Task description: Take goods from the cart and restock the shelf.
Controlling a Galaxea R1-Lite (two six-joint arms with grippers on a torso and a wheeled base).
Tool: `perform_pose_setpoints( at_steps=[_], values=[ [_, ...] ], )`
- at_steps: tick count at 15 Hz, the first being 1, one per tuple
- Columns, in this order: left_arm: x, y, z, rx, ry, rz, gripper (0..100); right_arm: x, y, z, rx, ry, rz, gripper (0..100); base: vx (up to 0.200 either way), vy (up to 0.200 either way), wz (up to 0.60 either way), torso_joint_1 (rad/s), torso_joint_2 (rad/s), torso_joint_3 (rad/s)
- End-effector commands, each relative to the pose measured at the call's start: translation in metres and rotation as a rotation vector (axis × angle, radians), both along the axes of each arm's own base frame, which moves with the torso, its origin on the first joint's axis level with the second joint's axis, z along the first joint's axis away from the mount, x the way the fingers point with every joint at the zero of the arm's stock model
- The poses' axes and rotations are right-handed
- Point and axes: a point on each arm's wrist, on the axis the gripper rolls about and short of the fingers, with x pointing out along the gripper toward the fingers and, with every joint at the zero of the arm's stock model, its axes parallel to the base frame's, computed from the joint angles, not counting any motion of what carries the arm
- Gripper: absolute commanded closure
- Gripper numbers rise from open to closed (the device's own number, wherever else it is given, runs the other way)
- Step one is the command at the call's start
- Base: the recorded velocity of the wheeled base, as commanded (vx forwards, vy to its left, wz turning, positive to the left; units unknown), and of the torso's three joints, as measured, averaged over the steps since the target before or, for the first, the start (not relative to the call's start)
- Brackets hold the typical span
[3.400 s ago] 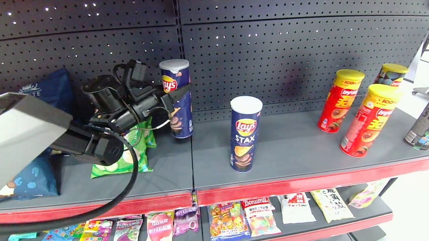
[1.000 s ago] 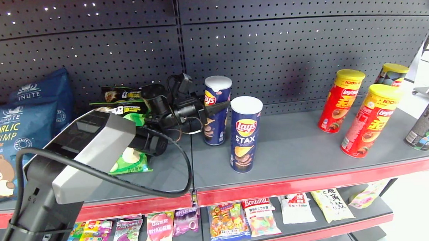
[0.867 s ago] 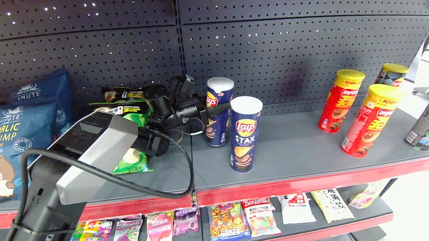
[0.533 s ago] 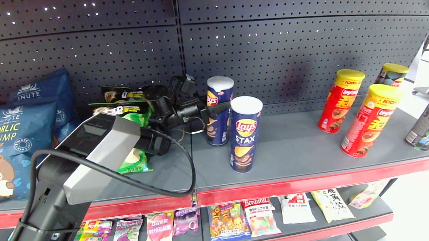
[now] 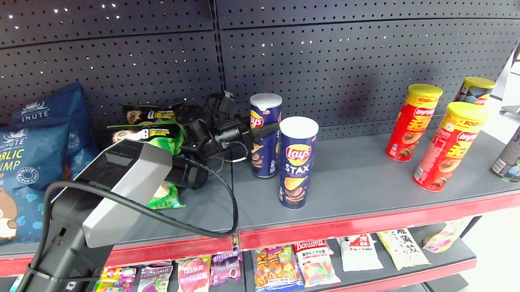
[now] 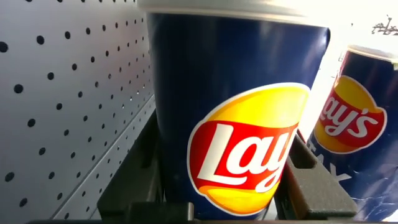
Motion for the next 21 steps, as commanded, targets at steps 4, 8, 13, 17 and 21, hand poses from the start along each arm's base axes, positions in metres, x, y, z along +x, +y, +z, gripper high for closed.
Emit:
perform_pose_setpoints(
  at_steps=[4,8,13,17,21],
  values=[
    [0.002,-0.001,-0.01,0.004,0.015,-0.001,100,0.0,0.0,0.0,0.0,0.001,0.0,0,0.0,0.0,0.0,0.0,0.0,0.0],
    [0.002,0.0,-0.016,0.005,0.016,0.001,100,0.0,0.0,0.0,0.0,0.001,0.0,0,0.0,0.0,0.0,0.0,0.0,0.0],
    [0.002,0.0,-0.018,0.013,0.024,-0.007,100,0.0,0.0,0.0,0.0,0.001,0.0,0,0.0,0.0,0.0,0.0,0.0,0.0],
    [0.003,0.0,-0.017,0.012,0.016,-0.003,100,0.0,0.0,0.0,0.0,0.001,0.0,0,0.0,0.0,0.0,0.0,0.0,0.0],
    [0.002,0.0,-0.016,0.013,0.009,-0.005,100,0.0,0.0,0.0,0.0,0.001,0.0,0,0.0,0.0,0.0,0.0,0.0,0.0]
  ],
)
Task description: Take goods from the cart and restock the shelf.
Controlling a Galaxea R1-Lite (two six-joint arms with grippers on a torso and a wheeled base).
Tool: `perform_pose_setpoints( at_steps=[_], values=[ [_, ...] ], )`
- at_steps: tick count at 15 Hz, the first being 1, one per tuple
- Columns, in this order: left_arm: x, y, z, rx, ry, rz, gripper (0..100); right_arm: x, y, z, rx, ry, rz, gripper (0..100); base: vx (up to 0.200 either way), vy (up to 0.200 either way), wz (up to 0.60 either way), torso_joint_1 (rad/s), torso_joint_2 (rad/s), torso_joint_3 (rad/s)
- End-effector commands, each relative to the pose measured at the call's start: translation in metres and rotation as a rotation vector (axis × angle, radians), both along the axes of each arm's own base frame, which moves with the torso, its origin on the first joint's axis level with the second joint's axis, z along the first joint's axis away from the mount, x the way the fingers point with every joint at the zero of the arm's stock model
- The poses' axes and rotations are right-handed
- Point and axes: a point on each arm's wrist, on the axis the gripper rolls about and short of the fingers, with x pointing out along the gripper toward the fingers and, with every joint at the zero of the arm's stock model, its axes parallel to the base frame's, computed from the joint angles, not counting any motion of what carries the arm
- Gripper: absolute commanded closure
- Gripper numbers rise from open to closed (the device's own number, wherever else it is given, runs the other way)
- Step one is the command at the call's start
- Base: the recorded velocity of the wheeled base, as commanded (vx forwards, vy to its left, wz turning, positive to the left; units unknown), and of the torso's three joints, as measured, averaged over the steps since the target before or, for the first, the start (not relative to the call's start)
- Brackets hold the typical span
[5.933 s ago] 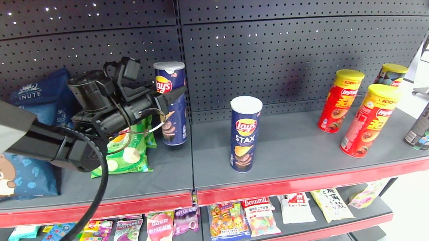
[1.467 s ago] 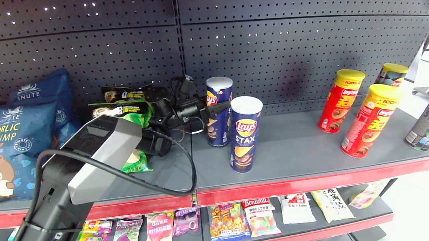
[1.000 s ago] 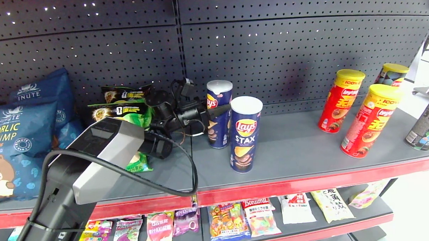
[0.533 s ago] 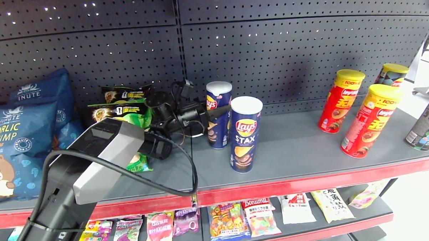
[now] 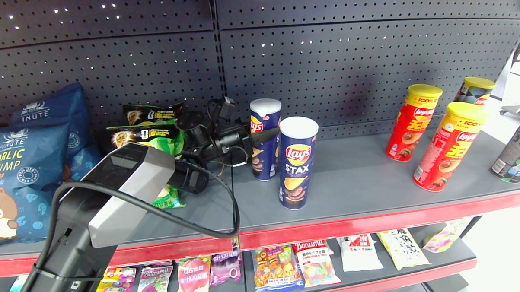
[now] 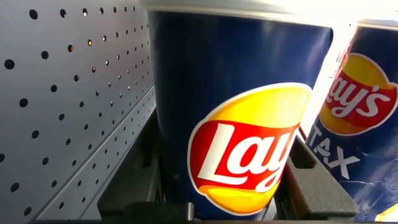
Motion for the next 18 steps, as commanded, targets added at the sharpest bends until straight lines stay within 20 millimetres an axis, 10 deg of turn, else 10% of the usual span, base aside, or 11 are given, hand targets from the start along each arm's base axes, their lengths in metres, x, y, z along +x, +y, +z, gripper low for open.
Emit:
perform_pose_setpoints(
  at_steps=[1,8,9,18],
  values=[
    [0.0,0.0,0.0,0.0,-0.003,0.001,100,0.0,0.0,0.0,0.0,0.001,0.0,0,0.0,0.0,0.0,0.0,0.0,0.0],
    [0.0,0.0,0.0,0.0,-0.002,0.001,100,0.0,0.0,0.0,0.0,0.001,0.0,0,0.0,0.0,0.0,0.0,0.0,0.0],
    [0.0,0.0,0.0,0.0,-0.002,0.001,0,0.0,0.0,0.0,0.0,0.001,0.0,0,0.0,0.0,0.0,0.0,0.0,0.0],
    [-0.003,0.003,0.015,0.002,-0.024,-0.022,0,0.0,0.0,0.0,0.0,0.001,0.0,0,0.0,0.0,0.0,0.0,0.0,0.0]
  ],
)
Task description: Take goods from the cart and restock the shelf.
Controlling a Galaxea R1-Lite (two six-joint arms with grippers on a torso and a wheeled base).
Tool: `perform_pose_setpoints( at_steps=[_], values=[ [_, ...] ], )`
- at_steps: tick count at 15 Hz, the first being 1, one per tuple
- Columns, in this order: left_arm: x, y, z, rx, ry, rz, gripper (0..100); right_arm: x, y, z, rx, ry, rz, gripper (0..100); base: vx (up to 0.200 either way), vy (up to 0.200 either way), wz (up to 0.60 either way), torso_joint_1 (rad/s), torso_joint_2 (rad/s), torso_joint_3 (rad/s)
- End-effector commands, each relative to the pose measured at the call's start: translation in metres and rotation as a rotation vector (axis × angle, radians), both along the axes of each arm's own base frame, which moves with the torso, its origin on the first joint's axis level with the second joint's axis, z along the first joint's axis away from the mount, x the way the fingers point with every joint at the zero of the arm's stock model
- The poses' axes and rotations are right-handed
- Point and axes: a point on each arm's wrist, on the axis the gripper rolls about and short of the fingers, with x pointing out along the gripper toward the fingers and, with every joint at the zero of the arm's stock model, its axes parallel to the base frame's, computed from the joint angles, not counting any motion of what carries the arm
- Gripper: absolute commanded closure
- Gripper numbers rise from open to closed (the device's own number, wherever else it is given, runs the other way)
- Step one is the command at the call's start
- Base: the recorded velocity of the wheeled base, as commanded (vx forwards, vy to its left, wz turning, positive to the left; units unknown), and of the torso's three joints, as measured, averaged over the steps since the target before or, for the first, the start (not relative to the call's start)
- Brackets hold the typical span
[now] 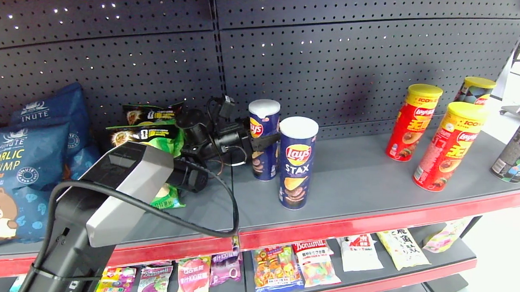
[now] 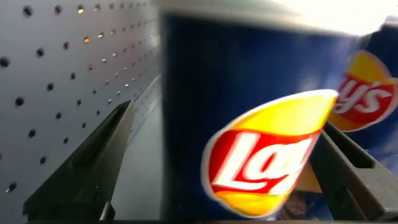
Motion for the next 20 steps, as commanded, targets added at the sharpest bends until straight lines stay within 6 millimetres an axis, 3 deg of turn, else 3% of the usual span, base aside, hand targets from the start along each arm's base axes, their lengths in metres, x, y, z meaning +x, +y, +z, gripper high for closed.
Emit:
perform_pose_setpoints(
  at_steps=[1,9,15,20],
  values=[
    [-0.002,0.003,0.011,0.001,-0.007,-0.006,0,0.0,0.0,0.0,0.0,0.001,0.0,0,0.0,0.0,0.0,0.0,0.0,0.0],
    [-0.013,0.016,0.034,0.032,0.033,-0.026,0,0.0,0.0,0.0,0.0,0.001,0.0,0,0.0,0.0,0.0,0.0,0.0,0.0],
    [-0.012,0.034,0.031,0.11,0.082,0.026,0,0.0,0.0,0.0,0.0,0.001,0.0,0,0.0,0.0,0.0,0.0,0.0,0.0],
    [-0.018,0.046,0.051,0.142,0.101,0.047,0,0.0,0.0,0.0,0.0,0.001,0.0,0,0.0,0.0,0.0,0.0,0.0,0.0]
  ],
)
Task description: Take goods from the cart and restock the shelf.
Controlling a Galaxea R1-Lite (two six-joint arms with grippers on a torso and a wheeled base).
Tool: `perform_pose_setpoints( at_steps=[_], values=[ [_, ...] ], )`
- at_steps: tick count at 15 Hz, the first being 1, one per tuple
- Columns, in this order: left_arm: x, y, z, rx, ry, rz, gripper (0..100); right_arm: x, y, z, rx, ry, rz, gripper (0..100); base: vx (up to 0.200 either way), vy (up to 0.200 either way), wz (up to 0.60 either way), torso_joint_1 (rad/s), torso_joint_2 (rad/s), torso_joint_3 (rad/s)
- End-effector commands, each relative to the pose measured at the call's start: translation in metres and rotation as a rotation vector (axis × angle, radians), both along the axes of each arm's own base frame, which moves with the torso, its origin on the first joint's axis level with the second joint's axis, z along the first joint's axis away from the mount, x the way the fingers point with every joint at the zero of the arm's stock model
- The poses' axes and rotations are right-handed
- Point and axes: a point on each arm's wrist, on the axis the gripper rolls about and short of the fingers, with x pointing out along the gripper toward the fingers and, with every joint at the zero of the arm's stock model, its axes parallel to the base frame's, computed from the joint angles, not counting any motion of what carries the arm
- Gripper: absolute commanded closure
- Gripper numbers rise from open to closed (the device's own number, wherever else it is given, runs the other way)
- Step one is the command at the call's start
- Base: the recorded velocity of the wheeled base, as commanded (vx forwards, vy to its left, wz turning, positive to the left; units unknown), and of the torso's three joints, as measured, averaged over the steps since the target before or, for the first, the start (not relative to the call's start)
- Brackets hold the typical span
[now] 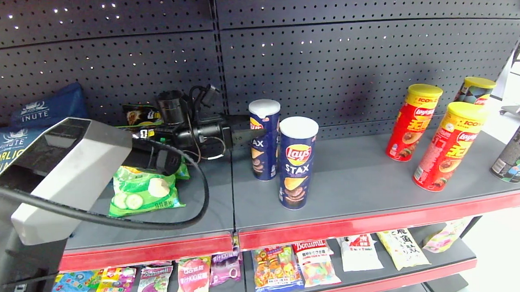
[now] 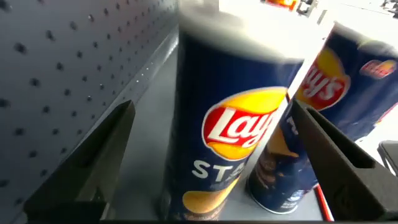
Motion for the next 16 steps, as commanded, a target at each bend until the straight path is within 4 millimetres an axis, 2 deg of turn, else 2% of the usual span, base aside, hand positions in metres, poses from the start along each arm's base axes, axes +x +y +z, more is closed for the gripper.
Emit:
perform_pose_setpoints(
  at_steps=[1,6,8,9,11,14,16],
  values=[
    [-0.007,0.003,0.02,-0.007,-0.019,0.002,0,0.0,0.0,0.0,0.0,0.001,0.0,0,0.0,0.0,0.0,0.0,0.0,0.0],
    [-0.033,0.011,0.053,0.009,0.031,0.005,0,0.0,0.0,0.0,0.0,0.001,0.0,0,0.0,0.0,0.0,0.0,0.0,0.0],
    [-0.054,0.02,0.066,0.026,0.085,0.034,0,0.0,0.0,0.0,0.0,0.001,0.0,0,0.0,0.0,0.0,0.0,0.0,0.0],
    [-0.066,0.033,0.075,0.036,0.121,0.089,0,0.0,0.0,0.0,0.0,0.001,0.0,0,0.0,0.0,0.0,0.0,0.0,0.0],
    [-0.106,0.061,0.099,0.072,0.216,0.217,0,0.0,0.0,0.0,0.0,0.001,0.0,0,0.0,0.0,0.0,0.0,0.0,0.0],
    [-0.141,0.102,0.115,0.152,0.223,0.396,0,0.0,0.0,0.0,0.0,0.001,0.0,0,0.0,0.0,0.0,0.0,0.0,0.0],
    [-0.198,0.133,0.117,0.271,0.205,0.573,0,0.0,0.0,0.0,0.0,0.001,0.0,0,0.0,0.0,0.0,0.0,0.0,0.0]
  ],
)
